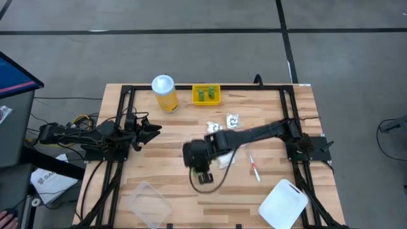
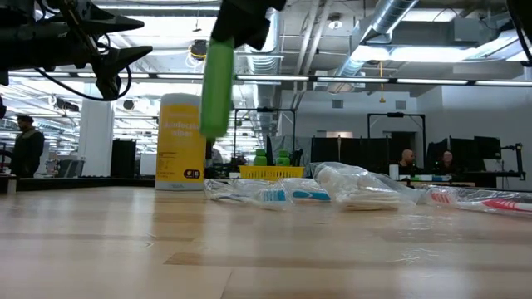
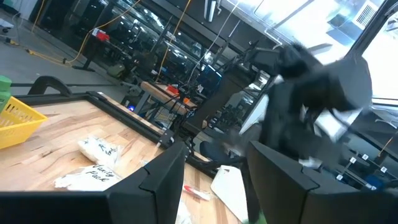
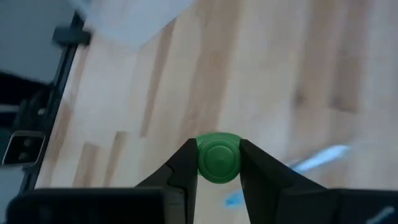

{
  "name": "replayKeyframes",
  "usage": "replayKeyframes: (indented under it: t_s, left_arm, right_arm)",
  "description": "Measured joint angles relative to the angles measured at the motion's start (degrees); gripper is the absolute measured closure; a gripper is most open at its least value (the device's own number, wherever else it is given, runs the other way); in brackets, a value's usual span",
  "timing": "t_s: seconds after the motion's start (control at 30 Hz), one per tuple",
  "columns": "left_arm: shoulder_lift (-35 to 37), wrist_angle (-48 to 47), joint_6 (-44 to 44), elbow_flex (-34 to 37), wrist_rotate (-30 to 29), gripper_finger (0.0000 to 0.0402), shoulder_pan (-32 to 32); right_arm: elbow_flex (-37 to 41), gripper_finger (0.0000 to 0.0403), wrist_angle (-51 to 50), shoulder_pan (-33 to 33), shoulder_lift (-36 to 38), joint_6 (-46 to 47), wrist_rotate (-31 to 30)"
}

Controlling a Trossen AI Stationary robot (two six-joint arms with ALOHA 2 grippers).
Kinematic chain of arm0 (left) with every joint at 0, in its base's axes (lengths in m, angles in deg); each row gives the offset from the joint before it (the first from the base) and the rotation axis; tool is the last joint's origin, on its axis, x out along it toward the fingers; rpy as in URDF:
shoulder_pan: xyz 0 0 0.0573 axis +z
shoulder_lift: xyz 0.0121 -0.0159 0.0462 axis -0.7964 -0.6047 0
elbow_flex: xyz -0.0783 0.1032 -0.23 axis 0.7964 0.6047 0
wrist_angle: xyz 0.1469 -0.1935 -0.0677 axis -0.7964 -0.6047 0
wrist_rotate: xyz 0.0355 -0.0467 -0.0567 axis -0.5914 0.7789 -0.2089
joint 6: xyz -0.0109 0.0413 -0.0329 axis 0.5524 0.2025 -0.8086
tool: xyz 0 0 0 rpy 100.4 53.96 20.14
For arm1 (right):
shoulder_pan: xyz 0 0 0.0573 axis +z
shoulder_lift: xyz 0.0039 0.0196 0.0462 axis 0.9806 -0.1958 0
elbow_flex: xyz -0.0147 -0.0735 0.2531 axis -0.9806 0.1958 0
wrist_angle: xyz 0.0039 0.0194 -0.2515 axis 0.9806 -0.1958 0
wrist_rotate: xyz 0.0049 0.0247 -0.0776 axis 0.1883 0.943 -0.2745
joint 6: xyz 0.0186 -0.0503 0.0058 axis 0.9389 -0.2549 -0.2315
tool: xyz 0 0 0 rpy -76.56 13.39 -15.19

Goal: Pick & Place Travel size toiletries
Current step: Put the green shampoo into the yellow bin

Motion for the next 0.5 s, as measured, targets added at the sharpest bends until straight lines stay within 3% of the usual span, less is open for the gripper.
replayKeyframes:
  t_s: [0.4, 0.5]
  left_arm:
    - [0.0, 0.0, 0.0, 0.0, 0.0, 0.023, 0.0]
    - [0.0, 0.0, 0.0, 0.0, 0.0, 0.023, 0.0]
  right_arm:
    - [-7.1, 0.032, -5.9, -16.2, 0.1, 0.0, -0.7]
    - [-8.4, 0.032, -7.8, -20.1, 0.1, 0.7, -3.2]
